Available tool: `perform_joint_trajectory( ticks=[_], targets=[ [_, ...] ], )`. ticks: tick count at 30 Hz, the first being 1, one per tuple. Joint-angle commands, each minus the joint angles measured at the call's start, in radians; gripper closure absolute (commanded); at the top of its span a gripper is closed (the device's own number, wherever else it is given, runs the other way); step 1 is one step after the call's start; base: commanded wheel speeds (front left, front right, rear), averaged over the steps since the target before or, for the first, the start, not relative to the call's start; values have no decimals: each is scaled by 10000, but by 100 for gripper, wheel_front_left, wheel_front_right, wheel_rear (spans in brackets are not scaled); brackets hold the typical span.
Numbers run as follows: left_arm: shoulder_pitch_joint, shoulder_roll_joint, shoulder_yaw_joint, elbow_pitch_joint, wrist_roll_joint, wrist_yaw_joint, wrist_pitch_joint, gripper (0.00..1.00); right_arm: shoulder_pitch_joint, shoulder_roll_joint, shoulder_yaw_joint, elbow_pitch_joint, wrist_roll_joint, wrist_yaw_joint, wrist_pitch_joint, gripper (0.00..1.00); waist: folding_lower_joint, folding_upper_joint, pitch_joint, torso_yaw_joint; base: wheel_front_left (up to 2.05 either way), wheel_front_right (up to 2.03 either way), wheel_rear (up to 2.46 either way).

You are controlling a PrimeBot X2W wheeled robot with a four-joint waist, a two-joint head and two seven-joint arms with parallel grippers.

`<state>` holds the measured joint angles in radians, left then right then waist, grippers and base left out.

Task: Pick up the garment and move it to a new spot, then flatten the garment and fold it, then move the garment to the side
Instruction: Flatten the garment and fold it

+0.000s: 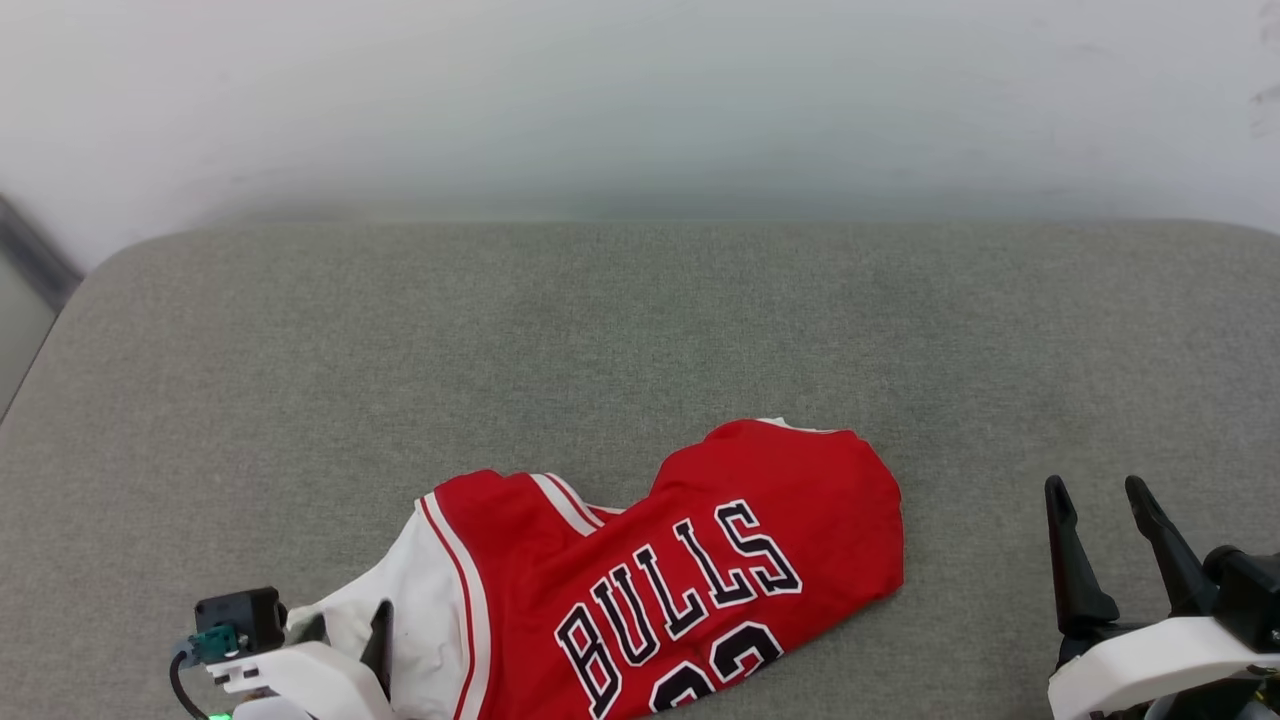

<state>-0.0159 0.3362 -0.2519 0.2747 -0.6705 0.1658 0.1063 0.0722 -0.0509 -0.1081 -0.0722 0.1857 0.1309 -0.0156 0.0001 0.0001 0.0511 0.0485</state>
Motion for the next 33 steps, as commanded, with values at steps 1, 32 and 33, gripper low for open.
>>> perform_joint_trajectory(
  ticks=[1, 32, 33],
  targets=[
    [-188, 65, -8, -101, 274, -19, -423, 0, 105, 11, -4, -38, 8, -3, 32, 0, -1, -1, -132, -15, 0, 0, 0],
    [-387, -521, -1588, -3203, 2564, 610, -2856, 0, -1448, -1334, 1389, 1759, 1615, -2, 5537, 0, -1, -1, -28, 885, 0, 0, 0],
    [-426, -543, -1592, -3209, 2568, 614, -2876, 0, -1627, -1481, 1610, 1873, 1694, -3, 5765, 0, -1, -1, 59, 979, 0, 0, 0]
  ],
)
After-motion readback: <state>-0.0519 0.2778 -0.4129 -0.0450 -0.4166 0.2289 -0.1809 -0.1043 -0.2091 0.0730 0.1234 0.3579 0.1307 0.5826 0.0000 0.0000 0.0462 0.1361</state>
